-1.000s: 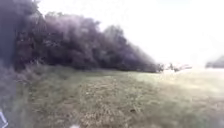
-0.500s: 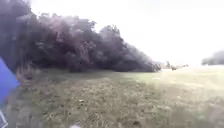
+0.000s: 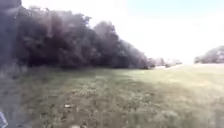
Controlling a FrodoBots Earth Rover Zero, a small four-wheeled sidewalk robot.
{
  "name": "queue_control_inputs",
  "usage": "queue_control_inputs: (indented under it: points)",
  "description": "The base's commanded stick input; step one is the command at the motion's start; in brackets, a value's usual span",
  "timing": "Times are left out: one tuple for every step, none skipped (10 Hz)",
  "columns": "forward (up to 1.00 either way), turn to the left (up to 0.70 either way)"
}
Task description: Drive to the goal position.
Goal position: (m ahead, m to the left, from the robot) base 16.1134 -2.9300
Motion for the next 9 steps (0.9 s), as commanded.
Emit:
queue_control_inputs:
  points:
    - [0.7, -0.02]
    - [0.7, -0.35]
    - [0.7, -0.35]
    - [0.7, 0.0]
    - [0.7, 0.0]
    - [0.7, 0.0]
    - [0.7, 0.0]
    - [0.7, 0.0]
    - [0.7, 0.0]
